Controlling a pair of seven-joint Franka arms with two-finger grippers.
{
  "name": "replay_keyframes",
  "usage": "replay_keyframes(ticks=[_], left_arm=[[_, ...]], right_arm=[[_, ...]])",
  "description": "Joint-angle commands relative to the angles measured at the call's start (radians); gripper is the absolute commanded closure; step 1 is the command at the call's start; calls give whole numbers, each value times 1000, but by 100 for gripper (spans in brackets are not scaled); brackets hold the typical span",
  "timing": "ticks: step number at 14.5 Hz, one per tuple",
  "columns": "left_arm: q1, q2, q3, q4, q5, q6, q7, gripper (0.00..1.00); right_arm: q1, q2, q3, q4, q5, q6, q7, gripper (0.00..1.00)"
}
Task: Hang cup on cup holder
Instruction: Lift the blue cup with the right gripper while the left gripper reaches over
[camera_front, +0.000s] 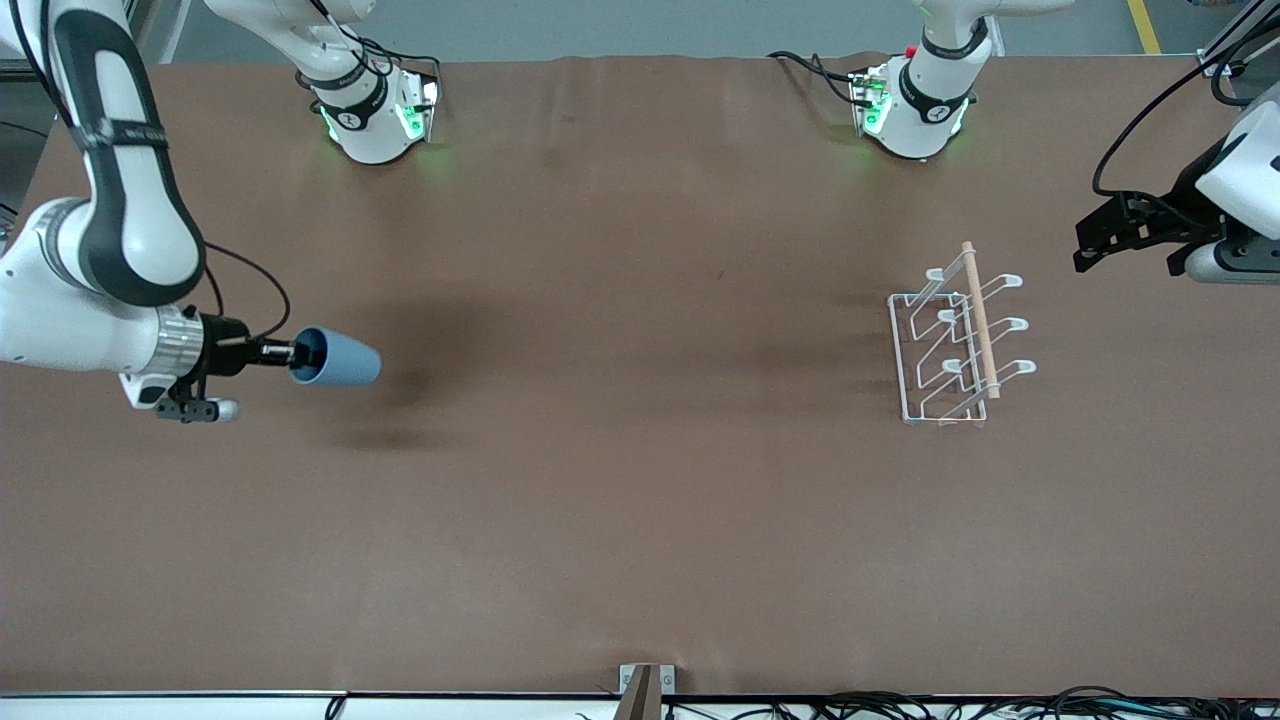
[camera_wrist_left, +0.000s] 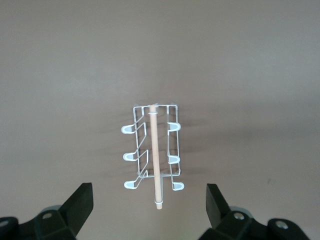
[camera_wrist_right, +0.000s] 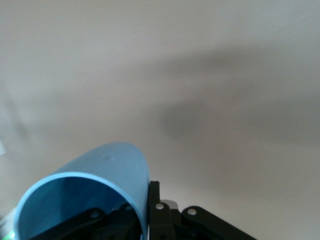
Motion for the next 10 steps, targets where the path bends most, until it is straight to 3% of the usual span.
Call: replay_keyframes(ticks=[1,7,10], left_arm=[[3,20,0,17,-22,1,108,1],[-29,27,-26,24,-33,0,458,0],[-35,45,-68,26,-166,-7,543,0]], right_arm=[[28,-35,7,-32,185,-90,-12,99],[196,-34,7,-136,587,-139,-14,99],[298,-27,7,-143,721,-141,-12,100]])
